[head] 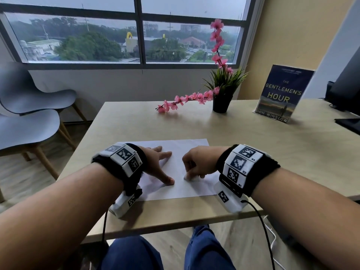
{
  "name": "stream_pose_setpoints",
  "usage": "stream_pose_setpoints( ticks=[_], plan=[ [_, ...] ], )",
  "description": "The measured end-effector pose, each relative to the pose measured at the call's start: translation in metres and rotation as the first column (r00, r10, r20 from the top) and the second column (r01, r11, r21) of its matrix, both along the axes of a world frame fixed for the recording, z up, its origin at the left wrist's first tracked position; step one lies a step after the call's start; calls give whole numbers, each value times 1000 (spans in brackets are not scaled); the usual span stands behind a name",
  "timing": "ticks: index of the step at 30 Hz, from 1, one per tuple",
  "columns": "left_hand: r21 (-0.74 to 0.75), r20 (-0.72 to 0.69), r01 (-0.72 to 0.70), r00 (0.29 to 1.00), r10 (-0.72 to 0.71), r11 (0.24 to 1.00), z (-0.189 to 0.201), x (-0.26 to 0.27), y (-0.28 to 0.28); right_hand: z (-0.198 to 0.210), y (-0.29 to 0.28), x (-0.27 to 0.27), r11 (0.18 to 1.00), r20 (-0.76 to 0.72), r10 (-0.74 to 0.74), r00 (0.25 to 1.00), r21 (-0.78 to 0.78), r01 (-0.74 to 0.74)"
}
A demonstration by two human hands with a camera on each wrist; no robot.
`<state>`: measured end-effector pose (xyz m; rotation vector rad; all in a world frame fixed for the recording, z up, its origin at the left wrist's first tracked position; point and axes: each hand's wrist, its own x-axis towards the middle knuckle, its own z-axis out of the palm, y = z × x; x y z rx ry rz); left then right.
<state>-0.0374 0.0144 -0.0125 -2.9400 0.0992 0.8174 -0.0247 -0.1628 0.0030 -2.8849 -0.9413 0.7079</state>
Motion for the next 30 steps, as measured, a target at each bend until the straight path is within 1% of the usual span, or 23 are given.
stream_pose_setpoints(
  ticks=[3, 6, 8, 11, 13, 16, 18, 21, 23, 27, 30],
  plan=[
    [1, 0, 5, 1000, -5, 1000, 0, -1, -1, 1, -5, -2, 1000, 33, -5, 999, 11, 4],
    [-1, -2, 9, 1000, -9, 1000, 0, 0, 0, -1, -9, -11, 999, -30, 40, 999, -9, -41],
    [-1, -3, 9, 1000, -9, 1000, 0, -1, 0, -1, -11, -12, 1000, -47, 25, 999, -9, -25],
    [5, 2, 2, 1000, -2, 1000, 0, -1, -1, 3, -14, -5, 999, 24, -36, 999, -5, 36],
    [5, 3, -2, 1000, 2, 1000, 0, 0, -1, 1, -13, -7, 999, 52, -37, 998, -14, 37],
    [10, 2, -1, 1000, 1, 1000, -1, 1, -1, -5, -9, -17, 1000, -7, -5, 1000, -11, 5],
    [10, 2, -2, 1000, 2, 1000, -1, 1, -1, -5, -10, -17, 1000, -37, -22, 999, 3, 22],
    [9, 3, -6, 1000, 6, 1000, 0, 0, -1, 1, -11, -11, 996, 31, -85, 996, -4, 85],
    [2, 3, -7, 1000, 7, 1000, 0, 0, -1, 3, -7, -14, 997, 58, -64, 996, -28, 66],
    [-6, 11, -1, 1000, 1, 1000, -1, -1, -1, -7, 7, -32, 999, 11, 45, 999, -21, -44],
    [-9, 12, -2, 1000, 2, 1000, -1, -1, -1, -5, 4, -25, 1000, -27, -15, 1000, 2, 15]
  ],
)
